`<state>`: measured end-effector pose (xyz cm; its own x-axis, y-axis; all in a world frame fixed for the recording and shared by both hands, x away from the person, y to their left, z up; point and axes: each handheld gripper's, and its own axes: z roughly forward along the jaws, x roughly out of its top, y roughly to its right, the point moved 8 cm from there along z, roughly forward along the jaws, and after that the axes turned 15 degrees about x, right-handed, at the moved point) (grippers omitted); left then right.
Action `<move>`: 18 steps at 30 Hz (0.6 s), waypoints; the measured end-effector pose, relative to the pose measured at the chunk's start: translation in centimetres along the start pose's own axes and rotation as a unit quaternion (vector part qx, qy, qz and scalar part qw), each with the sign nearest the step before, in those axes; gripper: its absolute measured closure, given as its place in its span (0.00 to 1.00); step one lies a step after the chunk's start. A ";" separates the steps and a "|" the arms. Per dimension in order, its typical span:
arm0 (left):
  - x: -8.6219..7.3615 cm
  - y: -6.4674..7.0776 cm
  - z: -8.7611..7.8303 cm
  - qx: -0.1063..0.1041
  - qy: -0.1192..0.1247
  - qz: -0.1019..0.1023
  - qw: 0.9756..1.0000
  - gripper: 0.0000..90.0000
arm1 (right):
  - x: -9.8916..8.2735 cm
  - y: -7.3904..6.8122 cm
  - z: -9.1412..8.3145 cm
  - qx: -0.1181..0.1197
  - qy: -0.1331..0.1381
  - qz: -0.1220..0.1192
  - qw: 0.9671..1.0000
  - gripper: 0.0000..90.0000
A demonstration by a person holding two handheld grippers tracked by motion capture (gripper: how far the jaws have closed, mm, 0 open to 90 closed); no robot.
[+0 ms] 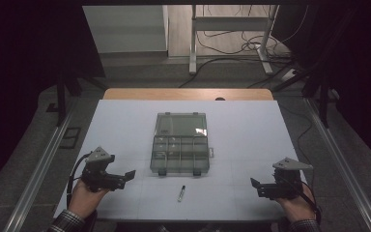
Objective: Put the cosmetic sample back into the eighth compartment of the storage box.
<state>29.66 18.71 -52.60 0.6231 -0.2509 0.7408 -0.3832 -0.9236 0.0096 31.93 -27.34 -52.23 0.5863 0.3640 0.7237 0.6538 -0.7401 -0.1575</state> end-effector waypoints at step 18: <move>0.8 3.0 1.6 -0.034 -0.026 0.048 0.998 0.00 | 0.0 0.1 -0.1 -0.003 0.005 0.004 1.000 0.00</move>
<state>30.10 15.31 -53.10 0.6150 -0.3546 0.7043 -0.4879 -0.8728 -0.0133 31.96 -27.49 -52.19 0.5868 0.3516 0.7294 0.6457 -0.7467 -0.1596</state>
